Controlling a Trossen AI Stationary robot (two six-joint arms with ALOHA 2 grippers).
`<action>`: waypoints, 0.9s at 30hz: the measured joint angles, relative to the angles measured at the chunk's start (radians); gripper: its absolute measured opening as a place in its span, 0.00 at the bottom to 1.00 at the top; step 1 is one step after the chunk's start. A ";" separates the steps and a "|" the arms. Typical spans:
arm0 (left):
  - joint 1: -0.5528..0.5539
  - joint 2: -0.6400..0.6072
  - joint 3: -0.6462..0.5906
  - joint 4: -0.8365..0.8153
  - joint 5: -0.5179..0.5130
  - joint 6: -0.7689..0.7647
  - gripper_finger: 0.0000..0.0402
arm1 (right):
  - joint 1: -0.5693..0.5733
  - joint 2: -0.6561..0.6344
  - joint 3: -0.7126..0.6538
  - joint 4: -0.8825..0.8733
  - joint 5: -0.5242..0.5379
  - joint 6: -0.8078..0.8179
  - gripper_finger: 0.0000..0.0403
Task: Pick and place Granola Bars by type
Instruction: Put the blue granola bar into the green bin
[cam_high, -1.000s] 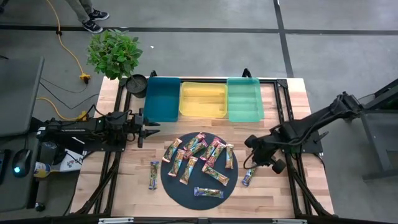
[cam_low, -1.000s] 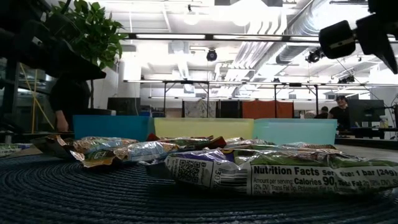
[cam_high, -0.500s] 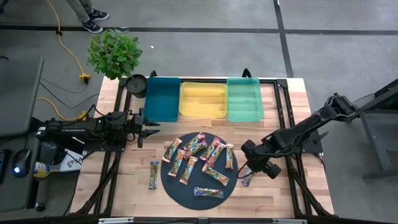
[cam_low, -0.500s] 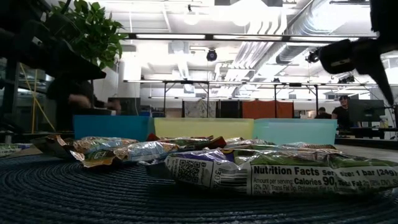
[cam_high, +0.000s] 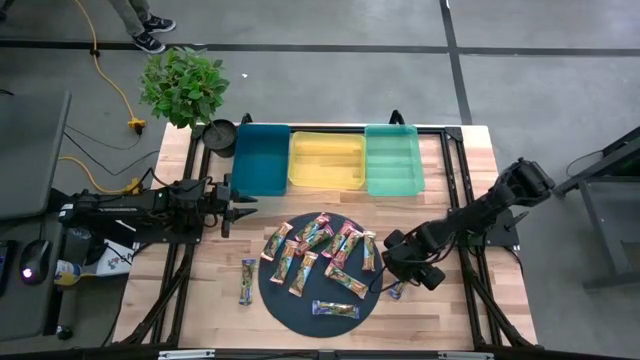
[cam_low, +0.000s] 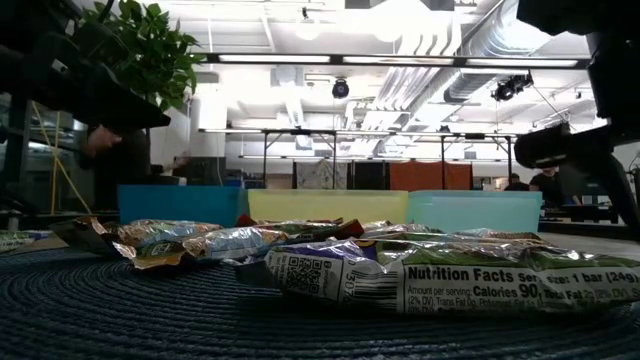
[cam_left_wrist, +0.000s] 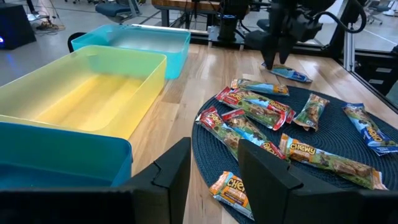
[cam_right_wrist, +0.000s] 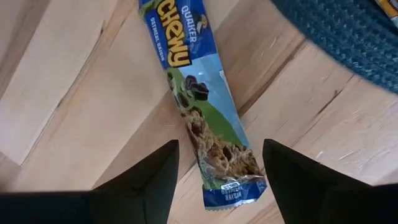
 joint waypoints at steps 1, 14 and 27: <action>0.000 0.000 0.000 0.000 0.000 0.000 0.33 | 0.000 0.002 0.000 0.004 0.000 0.000 0.54; 0.000 0.000 0.000 0.000 0.000 0.000 0.33 | 0.001 0.003 0.000 0.040 0.035 -0.011 0.54; 0.000 0.000 0.000 0.000 0.000 0.000 0.33 | 0.050 -0.001 -0.071 0.094 0.016 -0.003 0.54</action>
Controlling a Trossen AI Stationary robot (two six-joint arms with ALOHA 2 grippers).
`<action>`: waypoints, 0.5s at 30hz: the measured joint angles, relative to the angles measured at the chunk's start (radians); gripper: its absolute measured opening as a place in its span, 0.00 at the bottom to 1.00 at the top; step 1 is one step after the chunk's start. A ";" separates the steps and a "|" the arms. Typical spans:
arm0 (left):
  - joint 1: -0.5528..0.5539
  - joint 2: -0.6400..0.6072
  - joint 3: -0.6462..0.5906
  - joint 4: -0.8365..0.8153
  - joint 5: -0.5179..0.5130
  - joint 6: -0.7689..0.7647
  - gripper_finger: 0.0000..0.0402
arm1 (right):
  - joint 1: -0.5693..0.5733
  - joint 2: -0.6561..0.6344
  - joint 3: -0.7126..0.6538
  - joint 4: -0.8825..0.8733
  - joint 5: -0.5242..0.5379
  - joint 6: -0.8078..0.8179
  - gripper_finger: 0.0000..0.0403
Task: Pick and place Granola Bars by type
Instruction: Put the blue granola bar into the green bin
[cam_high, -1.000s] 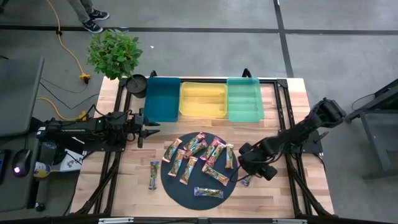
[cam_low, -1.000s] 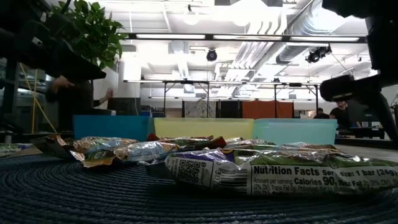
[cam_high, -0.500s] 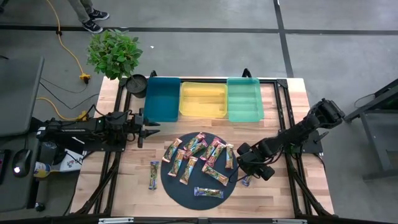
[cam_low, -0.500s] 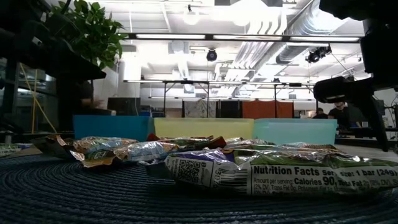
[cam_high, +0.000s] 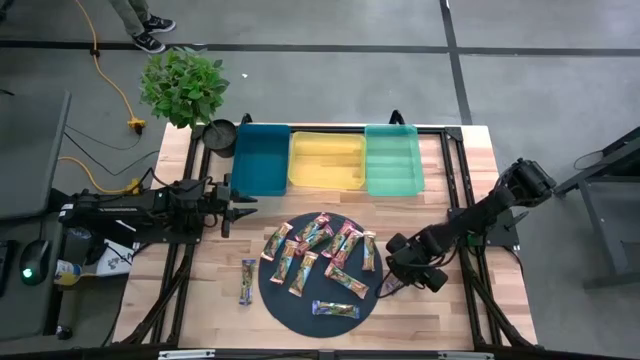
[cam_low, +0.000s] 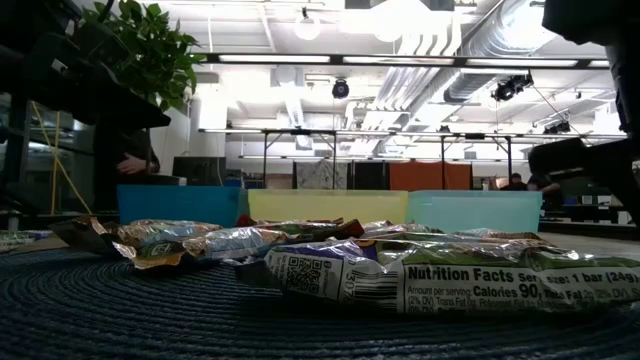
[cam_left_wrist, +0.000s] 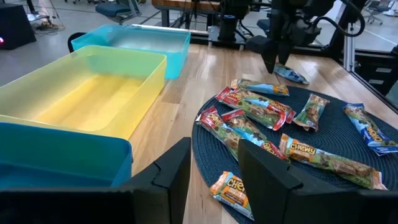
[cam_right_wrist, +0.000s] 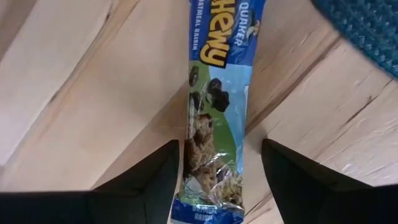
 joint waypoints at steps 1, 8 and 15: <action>0.000 0.000 0.000 0.000 0.000 0.000 0.33 | 0.002 0.000 -0.001 0.005 0.009 0.000 0.54; 0.000 0.000 0.000 0.000 0.000 0.000 0.33 | 0.003 0.001 -0.002 0.020 0.034 0.001 0.53; 0.000 0.000 0.000 0.000 0.000 0.000 0.33 | 0.003 0.002 -0.002 0.021 0.043 0.001 0.51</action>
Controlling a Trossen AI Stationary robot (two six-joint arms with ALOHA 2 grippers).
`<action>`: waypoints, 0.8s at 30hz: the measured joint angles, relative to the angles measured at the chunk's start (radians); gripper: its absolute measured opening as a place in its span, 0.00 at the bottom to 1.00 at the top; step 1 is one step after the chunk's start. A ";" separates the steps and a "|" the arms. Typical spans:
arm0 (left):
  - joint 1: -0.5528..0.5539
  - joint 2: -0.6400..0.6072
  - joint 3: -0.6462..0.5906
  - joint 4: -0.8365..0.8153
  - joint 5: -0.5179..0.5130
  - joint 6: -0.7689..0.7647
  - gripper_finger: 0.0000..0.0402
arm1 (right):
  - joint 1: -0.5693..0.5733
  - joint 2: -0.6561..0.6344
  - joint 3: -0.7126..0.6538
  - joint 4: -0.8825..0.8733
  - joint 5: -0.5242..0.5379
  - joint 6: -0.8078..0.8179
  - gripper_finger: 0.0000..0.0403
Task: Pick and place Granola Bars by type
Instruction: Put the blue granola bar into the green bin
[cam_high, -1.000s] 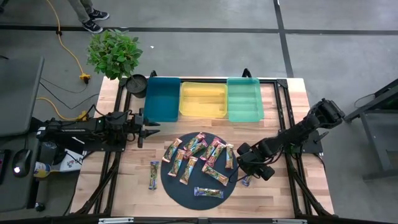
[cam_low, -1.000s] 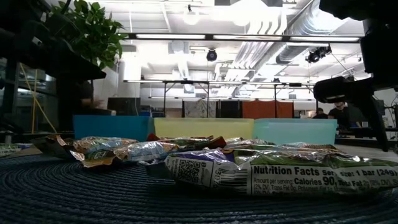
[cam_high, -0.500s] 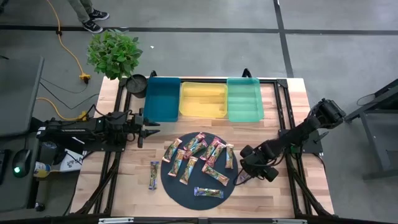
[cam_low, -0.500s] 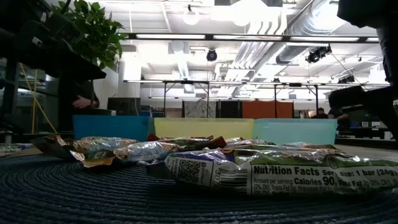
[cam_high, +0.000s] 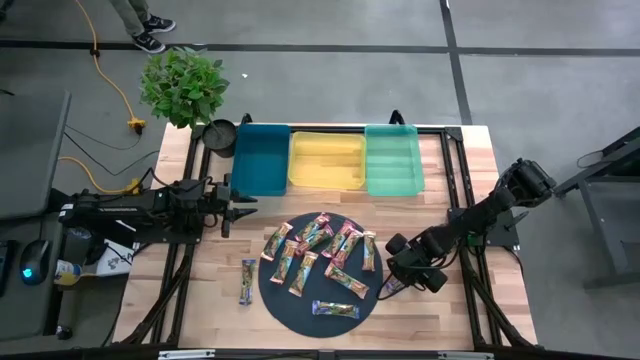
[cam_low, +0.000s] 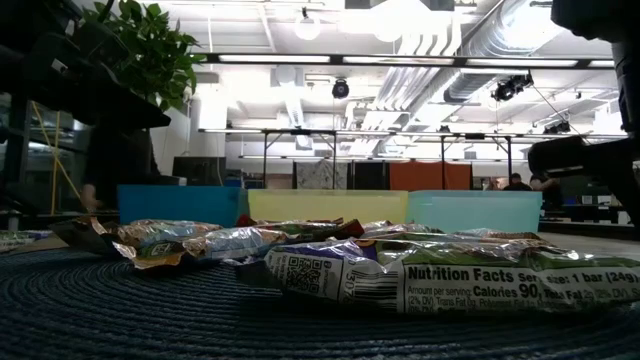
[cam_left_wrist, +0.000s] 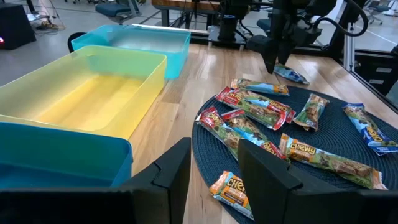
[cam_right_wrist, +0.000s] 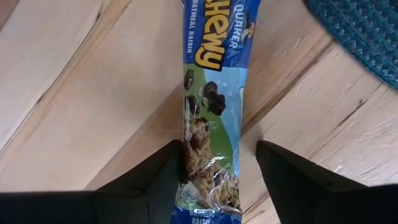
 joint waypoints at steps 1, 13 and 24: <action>0.000 0.000 0.000 0.000 0.000 0.000 0.33 | 0.000 0.000 0.000 0.000 0.001 0.000 0.50; 0.000 0.000 0.000 0.000 0.000 0.000 0.33 | -0.001 0.001 0.000 0.005 0.008 0.035 0.43; 0.000 0.000 0.000 0.000 0.000 0.000 0.33 | -0.002 0.001 0.000 0.006 0.011 0.045 0.34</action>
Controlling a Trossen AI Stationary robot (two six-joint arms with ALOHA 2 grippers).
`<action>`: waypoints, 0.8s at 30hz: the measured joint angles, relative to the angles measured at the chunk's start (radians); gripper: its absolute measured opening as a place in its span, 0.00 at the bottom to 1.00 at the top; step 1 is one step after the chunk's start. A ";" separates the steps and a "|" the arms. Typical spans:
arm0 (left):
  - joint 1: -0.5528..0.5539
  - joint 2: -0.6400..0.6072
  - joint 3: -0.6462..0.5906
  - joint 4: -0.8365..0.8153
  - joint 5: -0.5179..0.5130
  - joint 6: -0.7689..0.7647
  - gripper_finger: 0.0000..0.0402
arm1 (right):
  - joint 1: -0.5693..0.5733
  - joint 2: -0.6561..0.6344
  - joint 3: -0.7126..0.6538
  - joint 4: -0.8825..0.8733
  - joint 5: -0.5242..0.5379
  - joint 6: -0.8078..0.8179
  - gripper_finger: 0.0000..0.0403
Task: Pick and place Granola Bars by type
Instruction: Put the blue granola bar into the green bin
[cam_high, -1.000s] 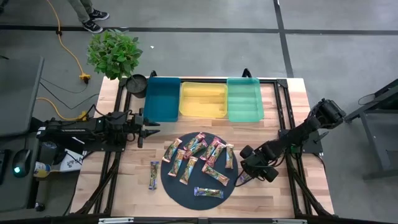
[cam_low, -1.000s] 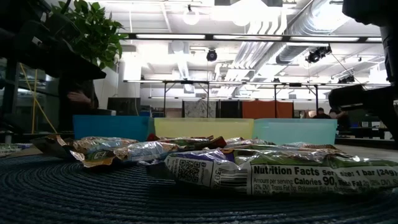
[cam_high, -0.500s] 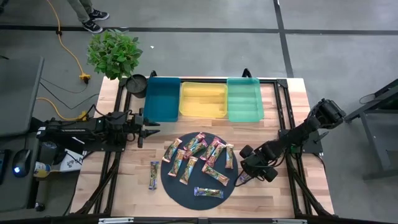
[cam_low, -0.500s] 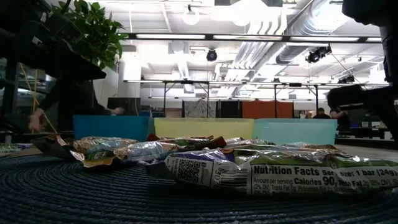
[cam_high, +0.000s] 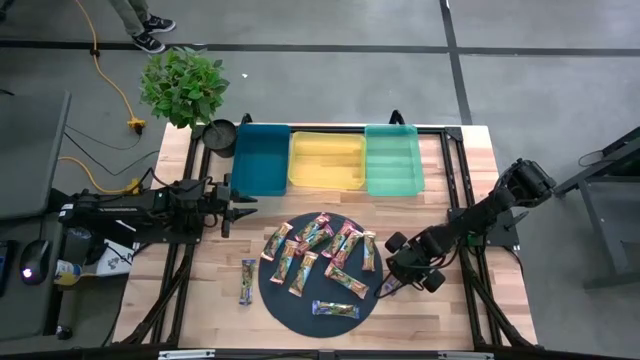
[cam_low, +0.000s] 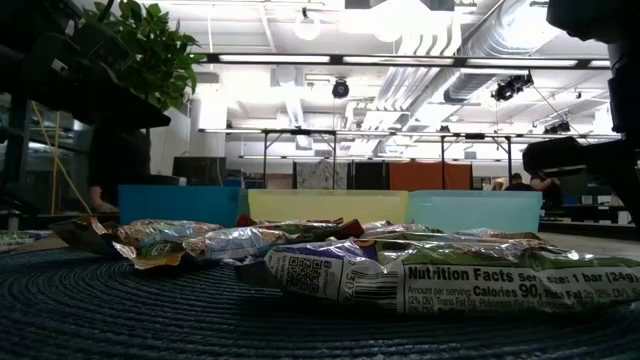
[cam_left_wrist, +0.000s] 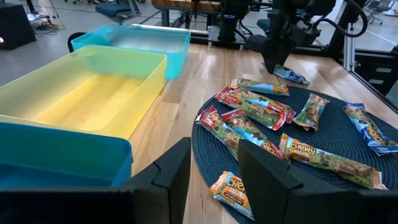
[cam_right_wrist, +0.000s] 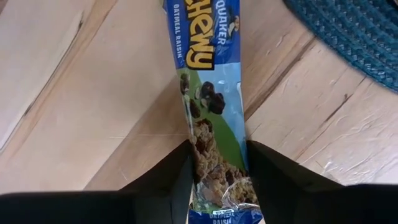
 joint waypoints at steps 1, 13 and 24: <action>0.000 0.000 0.000 0.000 0.000 0.000 0.33 | 0.000 0.000 0.000 0.000 0.002 0.000 0.33; 0.000 0.000 0.000 0.000 0.000 0.000 0.33 | 0.000 0.000 0.000 0.000 0.020 0.064 0.22; 0.000 0.000 0.000 0.000 0.000 0.000 0.33 | 0.000 -0.009 0.000 0.000 0.017 0.129 0.17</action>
